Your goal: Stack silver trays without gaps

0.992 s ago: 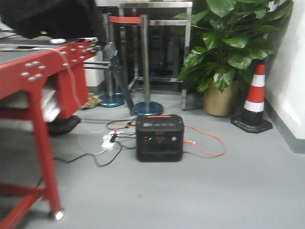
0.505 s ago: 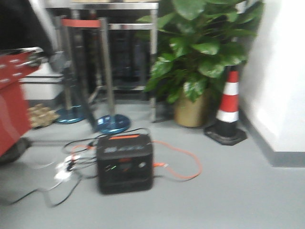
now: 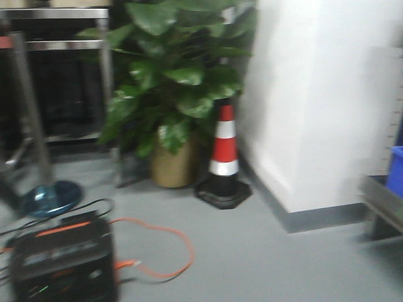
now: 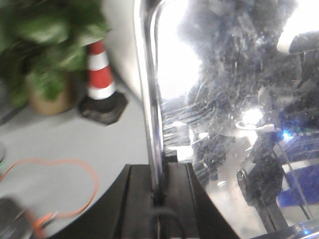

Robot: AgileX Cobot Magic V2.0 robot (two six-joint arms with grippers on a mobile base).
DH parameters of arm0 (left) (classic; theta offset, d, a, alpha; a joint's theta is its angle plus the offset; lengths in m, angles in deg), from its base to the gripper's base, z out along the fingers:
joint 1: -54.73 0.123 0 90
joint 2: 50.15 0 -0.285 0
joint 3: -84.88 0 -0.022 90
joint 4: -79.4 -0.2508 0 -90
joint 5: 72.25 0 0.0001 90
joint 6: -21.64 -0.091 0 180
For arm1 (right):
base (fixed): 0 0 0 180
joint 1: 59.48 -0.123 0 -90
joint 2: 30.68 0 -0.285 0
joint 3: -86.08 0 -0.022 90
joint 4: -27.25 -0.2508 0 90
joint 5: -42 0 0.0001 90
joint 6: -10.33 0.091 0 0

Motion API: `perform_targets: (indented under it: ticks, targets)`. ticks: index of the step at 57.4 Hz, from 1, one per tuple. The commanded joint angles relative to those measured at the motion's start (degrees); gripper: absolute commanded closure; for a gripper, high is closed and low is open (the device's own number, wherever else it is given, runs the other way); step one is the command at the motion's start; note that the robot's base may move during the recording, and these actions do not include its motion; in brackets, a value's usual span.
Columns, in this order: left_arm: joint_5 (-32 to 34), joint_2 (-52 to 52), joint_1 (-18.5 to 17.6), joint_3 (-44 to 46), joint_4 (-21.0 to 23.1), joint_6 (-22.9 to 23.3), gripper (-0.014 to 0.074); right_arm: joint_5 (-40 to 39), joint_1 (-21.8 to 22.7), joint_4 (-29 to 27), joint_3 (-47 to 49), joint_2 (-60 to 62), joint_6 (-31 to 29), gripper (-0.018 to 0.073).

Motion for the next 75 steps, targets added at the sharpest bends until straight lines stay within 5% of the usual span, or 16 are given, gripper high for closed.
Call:
perform_targets:
  ticks: [1, 75]
  targets:
    - [1.6, 1.0, -0.1, 0.5, -0.6, -0.5, 0.0615, -2.6, 0.0, 0.3, 0.8, 0.4, -0.8, 0.064]
    - [1.6, 1.0, -0.1, 0.5, -0.6, -0.5, 0.0615, -2.7, 0.0, 0.3, 0.8, 0.4, -0.8, 0.064]
